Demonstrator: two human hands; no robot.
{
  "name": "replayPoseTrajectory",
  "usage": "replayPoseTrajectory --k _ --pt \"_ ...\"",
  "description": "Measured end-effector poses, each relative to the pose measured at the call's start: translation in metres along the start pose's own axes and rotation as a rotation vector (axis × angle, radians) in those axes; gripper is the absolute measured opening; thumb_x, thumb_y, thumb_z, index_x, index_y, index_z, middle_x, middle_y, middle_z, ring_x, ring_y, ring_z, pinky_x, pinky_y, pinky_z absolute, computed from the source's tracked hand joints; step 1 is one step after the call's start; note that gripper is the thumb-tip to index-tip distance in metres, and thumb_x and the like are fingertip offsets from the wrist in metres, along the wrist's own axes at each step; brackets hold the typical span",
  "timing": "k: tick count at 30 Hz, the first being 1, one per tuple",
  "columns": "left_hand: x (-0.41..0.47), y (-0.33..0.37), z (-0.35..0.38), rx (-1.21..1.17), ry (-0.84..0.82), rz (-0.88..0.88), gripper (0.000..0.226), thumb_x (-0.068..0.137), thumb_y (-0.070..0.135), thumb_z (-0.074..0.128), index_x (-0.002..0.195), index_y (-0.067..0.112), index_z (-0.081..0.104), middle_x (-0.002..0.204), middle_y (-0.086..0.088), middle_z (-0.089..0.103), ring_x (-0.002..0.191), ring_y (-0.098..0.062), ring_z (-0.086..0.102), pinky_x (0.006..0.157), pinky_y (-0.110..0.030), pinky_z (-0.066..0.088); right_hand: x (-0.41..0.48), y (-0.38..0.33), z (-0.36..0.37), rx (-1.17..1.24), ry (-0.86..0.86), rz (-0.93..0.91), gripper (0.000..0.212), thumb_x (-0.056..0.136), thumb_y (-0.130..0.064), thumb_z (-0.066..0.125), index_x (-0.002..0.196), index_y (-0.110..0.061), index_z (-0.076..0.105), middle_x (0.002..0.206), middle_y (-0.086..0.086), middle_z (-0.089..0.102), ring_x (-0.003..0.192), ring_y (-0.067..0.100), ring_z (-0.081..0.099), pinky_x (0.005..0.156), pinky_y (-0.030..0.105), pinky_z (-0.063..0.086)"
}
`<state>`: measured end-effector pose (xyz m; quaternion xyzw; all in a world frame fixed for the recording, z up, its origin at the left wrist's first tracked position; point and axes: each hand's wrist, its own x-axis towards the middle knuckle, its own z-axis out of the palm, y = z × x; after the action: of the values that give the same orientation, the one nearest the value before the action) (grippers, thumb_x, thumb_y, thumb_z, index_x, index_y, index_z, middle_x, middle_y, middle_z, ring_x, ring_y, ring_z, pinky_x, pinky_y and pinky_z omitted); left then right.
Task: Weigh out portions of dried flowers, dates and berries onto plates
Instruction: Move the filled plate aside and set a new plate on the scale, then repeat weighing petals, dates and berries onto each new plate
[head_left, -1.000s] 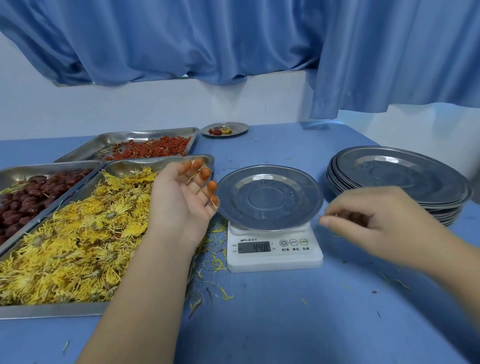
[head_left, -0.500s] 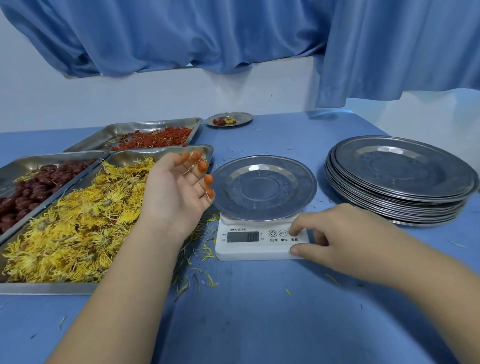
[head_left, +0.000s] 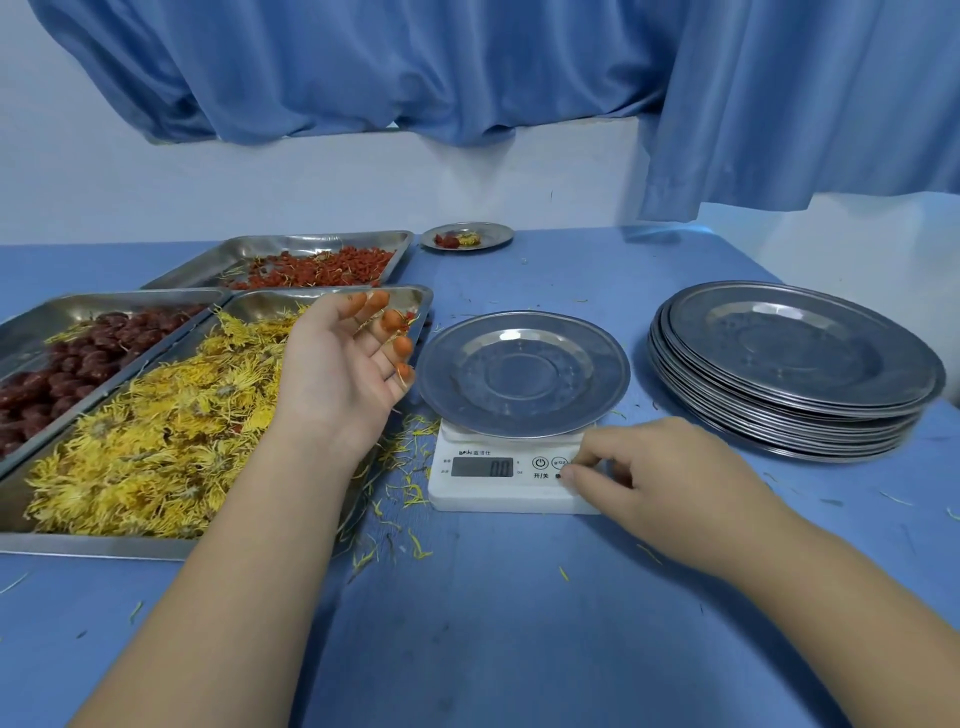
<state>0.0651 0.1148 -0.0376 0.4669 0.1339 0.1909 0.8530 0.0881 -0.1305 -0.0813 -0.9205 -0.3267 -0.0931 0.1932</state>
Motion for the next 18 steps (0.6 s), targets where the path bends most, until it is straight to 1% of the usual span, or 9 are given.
replayPoseTrajectory --k 2,3,5,9,11,13,14,16,18 --pt "0.0 0.001 0.0 0.014 0.029 0.018 0.018 0.092 0.027 0.046 0.083 0.02 0.06 0.063 0.007 0.059 0.056 -0.01 0.054 0.058 -0.024 0.04 0.001 0.001 0.001 0.061 0.011 0.012 0.026 0.084 -0.05 0.052 0.072 -0.027 0.057 0.063 -0.028 0.055 0.058 0.002 0.048 0.049 0.023 0.031" --pt "0.001 0.001 0.0 0.029 0.045 0.028 0.017 0.092 0.027 0.047 0.083 0.02 0.06 0.062 0.007 0.059 0.056 -0.01 0.053 0.058 -0.024 0.039 0.003 0.002 0.002 0.085 0.026 0.023 0.025 0.083 -0.048 0.053 0.072 -0.026 0.059 0.064 -0.029 0.055 0.058 0.002 0.049 0.05 0.025 0.035" --pt "0.0 -0.001 0.001 0.071 0.062 0.043 0.016 0.092 0.027 0.047 0.085 0.021 0.06 0.061 0.008 0.059 0.056 -0.01 0.052 0.056 -0.024 0.039 0.005 0.002 0.003 0.103 0.063 0.045 0.022 0.083 -0.045 0.055 0.072 -0.027 0.061 0.06 -0.024 0.056 0.058 0.004 0.05 0.054 0.029 0.042" --pt "-0.002 -0.003 0.005 0.099 0.051 0.046 0.015 0.091 0.026 0.05 0.084 0.02 0.062 0.062 0.008 0.059 0.054 -0.009 0.053 0.057 -0.024 0.039 0.008 0.0 0.009 0.086 0.092 0.038 0.016 0.085 -0.038 0.057 0.072 -0.028 0.059 0.063 -0.03 0.055 0.056 0.005 0.049 0.055 0.032 0.043" --pt "-0.005 -0.004 0.007 0.1 0.043 0.049 0.014 0.091 0.025 0.052 0.083 0.02 0.063 0.062 0.007 0.06 0.054 -0.01 0.053 0.06 -0.026 0.039 0.007 -0.001 0.011 0.082 0.101 0.008 0.015 0.086 -0.035 0.058 0.074 -0.027 0.06 0.059 -0.02 0.056 0.056 0.006 0.049 0.056 0.034 0.045" --pt "-0.006 -0.002 0.01 0.111 0.044 0.055 0.014 0.091 0.023 0.052 0.084 0.019 0.063 0.063 0.006 0.061 0.055 -0.011 0.053 0.061 -0.027 0.038 0.006 -0.003 0.011 0.072 0.147 -0.034 0.018 0.087 -0.031 0.061 0.07 -0.024 0.059 0.052 -0.01 0.052 0.055 0.007 0.049 0.056 0.036 0.046" --pt "-0.006 -0.001 0.011 0.136 0.053 0.052 0.014 0.092 0.022 0.051 0.085 0.018 0.063 0.064 0.006 0.06 0.055 -0.011 0.051 0.06 -0.027 0.036 0.006 -0.005 0.009 0.073 0.196 -0.061 0.024 0.087 -0.029 0.063 0.064 -0.021 0.056 0.05 -0.009 0.049 0.053 0.008 0.047 0.054 0.037 0.045" --pt "-0.004 0.002 0.015 0.238 0.075 0.033 0.014 0.094 0.019 0.05 0.088 0.017 0.062 0.067 0.003 0.058 0.054 -0.012 0.048 0.057 -0.026 0.032 0.009 -0.013 0.004 0.079 0.347 -0.101 0.042 0.087 -0.024 0.063 0.052 -0.017 0.04 0.046 -0.007 0.036 0.047 0.014 0.038 0.048 0.034 0.038" --pt "-0.005 0.0 0.019 0.38 0.082 0.064 0.015 0.094 0.019 0.051 0.085 0.018 0.063 0.072 0.003 0.059 0.056 -0.012 0.047 0.052 -0.023 0.032 0.016 -0.025 -0.001 0.145 0.508 -0.088 0.048 0.086 -0.023 0.057 0.051 -0.02 0.025 0.045 -0.006 0.023 0.044 0.013 0.025 0.047 0.026 0.028"
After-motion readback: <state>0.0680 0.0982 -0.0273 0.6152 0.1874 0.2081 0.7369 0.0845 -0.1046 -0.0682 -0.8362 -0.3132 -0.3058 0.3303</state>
